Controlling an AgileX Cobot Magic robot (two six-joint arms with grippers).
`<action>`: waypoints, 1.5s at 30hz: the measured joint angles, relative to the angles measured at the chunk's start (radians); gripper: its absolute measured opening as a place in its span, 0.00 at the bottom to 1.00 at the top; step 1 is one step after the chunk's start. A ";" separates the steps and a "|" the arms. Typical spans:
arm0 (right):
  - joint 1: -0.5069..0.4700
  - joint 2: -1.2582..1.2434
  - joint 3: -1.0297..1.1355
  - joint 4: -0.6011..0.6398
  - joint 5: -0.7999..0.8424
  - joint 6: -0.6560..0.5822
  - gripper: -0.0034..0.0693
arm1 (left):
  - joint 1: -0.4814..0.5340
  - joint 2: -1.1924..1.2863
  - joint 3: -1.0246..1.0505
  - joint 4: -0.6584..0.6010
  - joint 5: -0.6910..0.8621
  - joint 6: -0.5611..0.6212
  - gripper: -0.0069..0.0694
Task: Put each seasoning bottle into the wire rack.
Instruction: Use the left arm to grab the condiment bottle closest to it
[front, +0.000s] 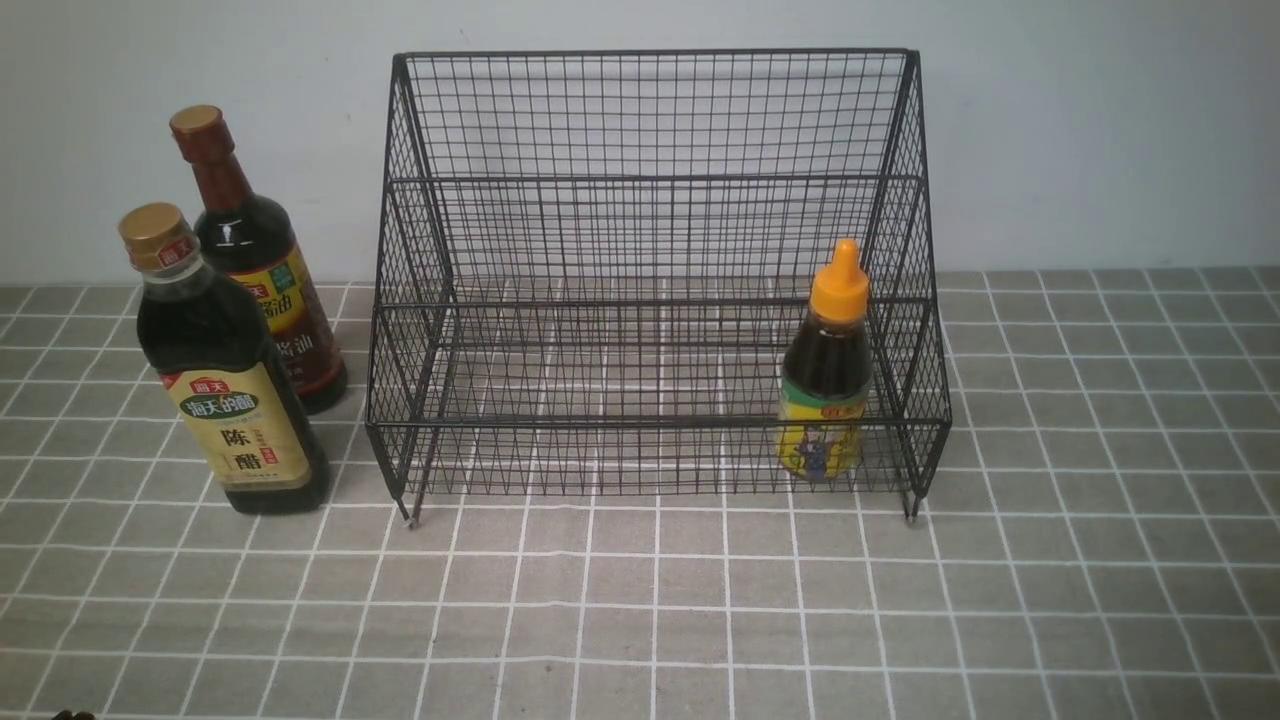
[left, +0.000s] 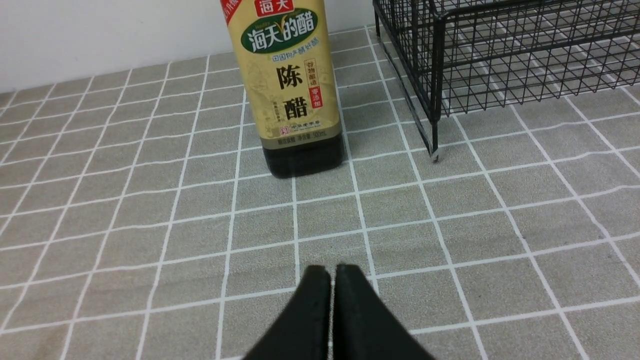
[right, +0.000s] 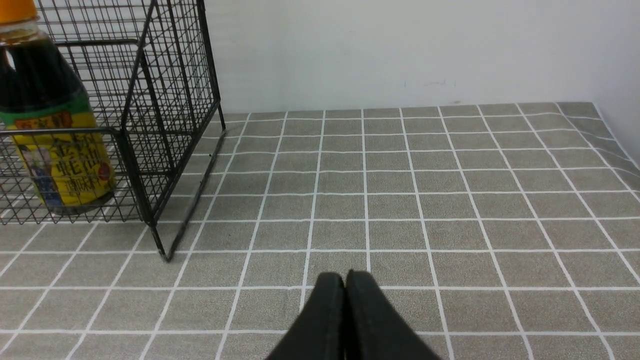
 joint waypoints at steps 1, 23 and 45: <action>0.000 0.000 0.000 0.000 0.000 0.000 0.03 | 0.000 0.000 0.000 -0.008 -0.008 -0.001 0.08; 0.000 0.000 0.000 0.000 0.000 0.000 0.03 | 0.000 0.409 -0.259 -0.174 -0.662 -0.088 0.12; 0.000 0.000 0.000 0.000 0.000 -0.007 0.03 | 0.000 1.324 -0.668 -0.136 -0.921 -0.088 0.87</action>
